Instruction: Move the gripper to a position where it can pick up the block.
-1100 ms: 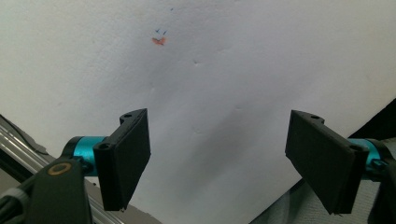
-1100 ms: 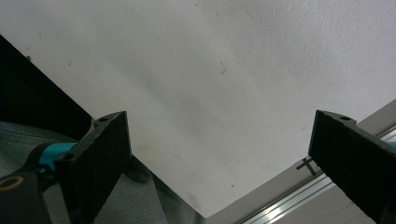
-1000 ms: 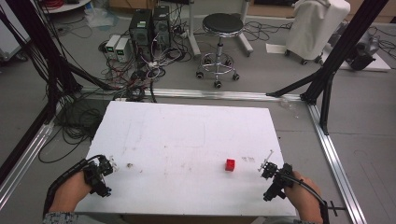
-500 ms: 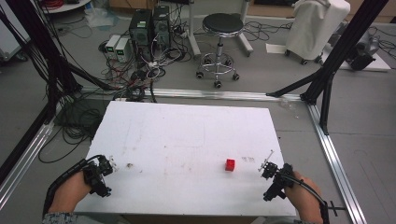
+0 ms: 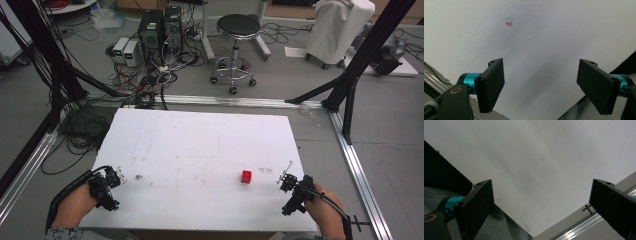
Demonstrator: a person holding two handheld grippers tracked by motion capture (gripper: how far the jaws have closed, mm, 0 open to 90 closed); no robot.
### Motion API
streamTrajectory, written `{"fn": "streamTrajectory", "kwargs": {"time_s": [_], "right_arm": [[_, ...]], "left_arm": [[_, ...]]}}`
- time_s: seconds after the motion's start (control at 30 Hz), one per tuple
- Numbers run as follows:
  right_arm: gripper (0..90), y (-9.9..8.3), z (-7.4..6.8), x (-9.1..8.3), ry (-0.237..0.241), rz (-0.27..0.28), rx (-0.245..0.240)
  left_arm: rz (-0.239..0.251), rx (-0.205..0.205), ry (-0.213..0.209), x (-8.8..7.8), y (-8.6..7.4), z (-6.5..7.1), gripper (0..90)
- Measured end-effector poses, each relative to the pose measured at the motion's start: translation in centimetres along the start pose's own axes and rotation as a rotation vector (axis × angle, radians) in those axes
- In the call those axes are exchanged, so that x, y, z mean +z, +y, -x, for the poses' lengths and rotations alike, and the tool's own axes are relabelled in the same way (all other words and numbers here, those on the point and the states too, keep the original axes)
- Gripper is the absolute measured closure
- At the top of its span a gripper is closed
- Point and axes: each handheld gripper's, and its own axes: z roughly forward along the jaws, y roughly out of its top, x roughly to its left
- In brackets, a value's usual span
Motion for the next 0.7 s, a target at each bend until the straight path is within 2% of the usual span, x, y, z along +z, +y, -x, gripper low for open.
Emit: {"fn": "streamTrajectory", "kwargs": {"time_s": [0.37, 0.53, 0.6, 0.7], "right_arm": [[5.1, 0.5, -0.1, -0.3, -0.004, 0.042, -0.03], [5.1, 1.0, -0.4, -0.5, -0.011, 0.075, -0.127], [5.1, 1.1, -0.5, -0.8, -0.027, 0.1, -0.171], [5.1, 1.4, -0.3, -1.3, -0.053, 0.134, -0.21]], "left_arm": [[0.008, -0.004, -0.001, -0.2, -0.3, 0.0, 22.5], [0.012, -0.007, 0.001, -0.3, -0.4, 0.0, 22.4], [0.009, -0.007, -0.003, -0.3, -0.4, -0.1, 22.5], [0.012, -0.007, 0.0, -0.2, -0.5, -0.1, 22.5]]}}
